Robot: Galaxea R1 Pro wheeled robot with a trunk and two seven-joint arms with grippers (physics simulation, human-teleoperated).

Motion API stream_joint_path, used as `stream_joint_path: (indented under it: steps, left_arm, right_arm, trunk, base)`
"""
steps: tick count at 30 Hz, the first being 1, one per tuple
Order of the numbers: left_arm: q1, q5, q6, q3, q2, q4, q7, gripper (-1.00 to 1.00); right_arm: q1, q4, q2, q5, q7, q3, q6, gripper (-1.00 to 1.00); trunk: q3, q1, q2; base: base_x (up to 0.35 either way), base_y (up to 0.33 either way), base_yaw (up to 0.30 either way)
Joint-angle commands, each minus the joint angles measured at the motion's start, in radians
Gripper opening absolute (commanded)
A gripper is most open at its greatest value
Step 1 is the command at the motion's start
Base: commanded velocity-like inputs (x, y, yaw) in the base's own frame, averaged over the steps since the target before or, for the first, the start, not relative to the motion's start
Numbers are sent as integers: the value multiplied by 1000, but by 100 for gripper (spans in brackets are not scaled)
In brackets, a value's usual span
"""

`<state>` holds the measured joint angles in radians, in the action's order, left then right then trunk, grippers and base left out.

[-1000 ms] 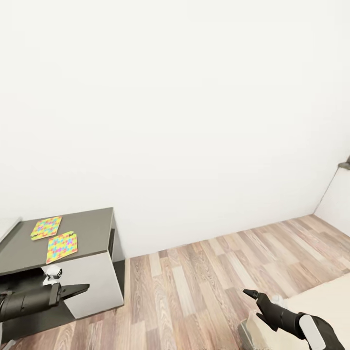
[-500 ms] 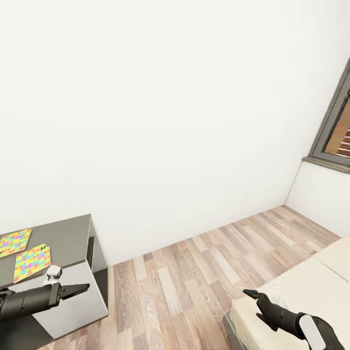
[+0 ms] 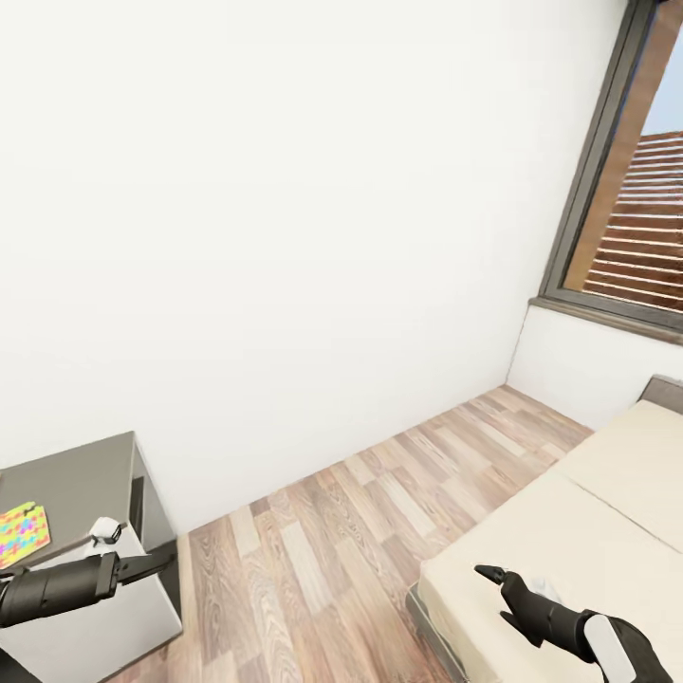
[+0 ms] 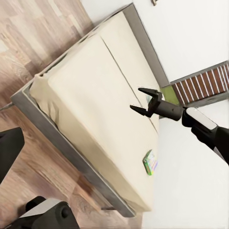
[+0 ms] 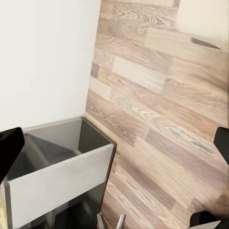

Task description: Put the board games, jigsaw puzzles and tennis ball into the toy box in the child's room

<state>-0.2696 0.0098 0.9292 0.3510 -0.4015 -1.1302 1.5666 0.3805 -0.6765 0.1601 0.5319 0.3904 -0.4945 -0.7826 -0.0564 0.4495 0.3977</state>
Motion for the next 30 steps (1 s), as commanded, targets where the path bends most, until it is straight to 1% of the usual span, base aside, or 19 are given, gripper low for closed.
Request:
stream_joint_path:
  steps: [1,10,20,30]
  left_arm:
    - [0,-1,10,0,0,0,4,100]
    - [0,-1,10,0,0,0,4,100]
    - [0,-1,10,0,0,0,4,100]
    - [0,-1,10,0,0,0,4,100]
  right_arm:
    - [1,0,-1,-3,4,-4,-6,100]
    - [1,1,-1,-3,4,-4,-6,100]
    - [1,1,-1,-3,4,-5,-6,100]
    - [1,3,1,-3,4,-6,-6,100]
  trunk:
    - [-2,1,2]
    - [2,1,2]
    - [7,1,2]
    - [12,1,2]
  base:
    - [-52,24,-283]
    - [-37,8,-283]
    - [-119,22,-283]
    - [-16,4,-283]
